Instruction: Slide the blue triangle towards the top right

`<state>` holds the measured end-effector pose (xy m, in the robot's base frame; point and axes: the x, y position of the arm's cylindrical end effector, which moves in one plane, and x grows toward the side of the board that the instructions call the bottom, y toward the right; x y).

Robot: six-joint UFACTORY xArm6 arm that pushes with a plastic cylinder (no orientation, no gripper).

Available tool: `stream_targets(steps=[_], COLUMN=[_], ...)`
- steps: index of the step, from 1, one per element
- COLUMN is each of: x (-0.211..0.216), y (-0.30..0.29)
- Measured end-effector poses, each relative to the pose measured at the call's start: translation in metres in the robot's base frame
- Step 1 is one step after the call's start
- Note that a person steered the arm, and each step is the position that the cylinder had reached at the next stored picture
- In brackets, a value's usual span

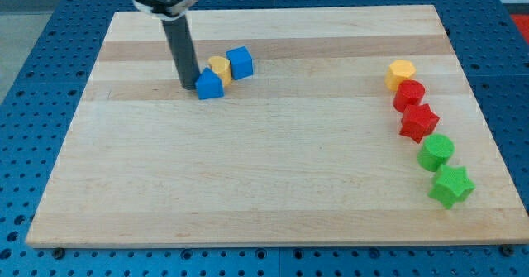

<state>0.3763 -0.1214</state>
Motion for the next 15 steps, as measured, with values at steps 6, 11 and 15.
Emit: stream_targets(steps=[6, 11, 15], x=[0.048, -0.006, -0.059], y=[0.074, 0.114, 0.148])
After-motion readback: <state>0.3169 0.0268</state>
